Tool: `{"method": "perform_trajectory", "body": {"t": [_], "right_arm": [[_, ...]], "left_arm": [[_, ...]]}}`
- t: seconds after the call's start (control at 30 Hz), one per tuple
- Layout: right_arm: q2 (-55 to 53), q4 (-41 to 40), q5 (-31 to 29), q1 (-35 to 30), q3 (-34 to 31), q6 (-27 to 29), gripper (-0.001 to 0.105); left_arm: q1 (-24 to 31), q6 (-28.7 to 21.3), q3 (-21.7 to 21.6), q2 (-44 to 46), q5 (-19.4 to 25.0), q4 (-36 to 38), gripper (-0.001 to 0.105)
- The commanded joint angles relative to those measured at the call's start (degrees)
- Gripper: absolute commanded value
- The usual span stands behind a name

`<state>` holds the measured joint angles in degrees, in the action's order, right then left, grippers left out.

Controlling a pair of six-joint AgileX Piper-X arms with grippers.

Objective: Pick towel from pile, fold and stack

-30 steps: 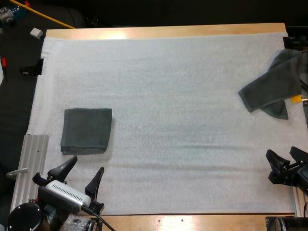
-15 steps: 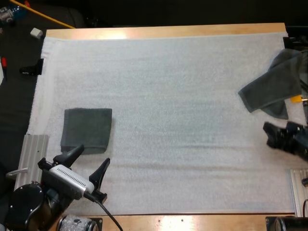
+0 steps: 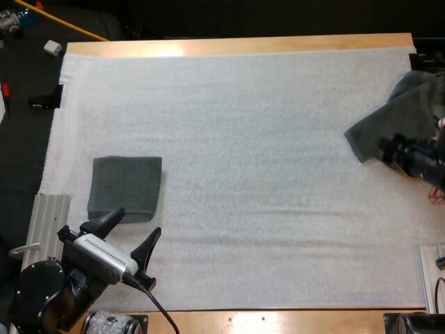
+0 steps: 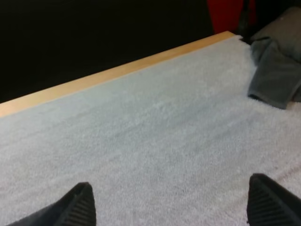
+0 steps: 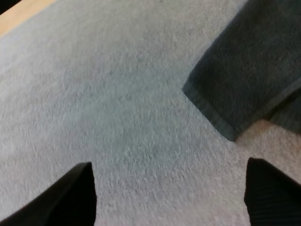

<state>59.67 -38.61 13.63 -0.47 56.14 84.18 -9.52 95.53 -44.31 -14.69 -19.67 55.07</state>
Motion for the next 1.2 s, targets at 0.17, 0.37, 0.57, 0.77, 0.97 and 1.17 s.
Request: {"method": "perform_trajectory", "body": {"t": [0.17,0.37,0.57,0.77,0.97,1.17], "right_arm": [[21.2,7.1,-4.6,0.4,6.4,-12.0,0.065],[24.9,9.2,-6.0,0.2,8.0,-15.0,0.064],[33.2,13.6,-7.0,0.3,8.5,-19.5,0.063],[37.6,16.6,-7.4,0.3,8.5,-22.2,0.06],[39.8,17.8,-7.9,0.4,8.5,-22.9,0.056],[40.7,18.6,-7.7,0.5,8.8,-22.9,0.055]], "left_arm": [[-0.3,0.7,-0.4,-0.5,-1.0,-0.1,0.065],[-0.2,0.6,-0.3,-0.5,-0.9,-0.1,0.065],[-0.2,0.8,-0.4,-0.7,-1.5,0.0,0.065],[-0.2,1.2,-0.4,-0.7,-2.1,0.2,0.065],[-0.2,1.3,-0.4,-0.7,-2.4,0.2,0.065],[-0.2,1.2,-0.3,-0.6,-2.7,0.1,0.065]]}}
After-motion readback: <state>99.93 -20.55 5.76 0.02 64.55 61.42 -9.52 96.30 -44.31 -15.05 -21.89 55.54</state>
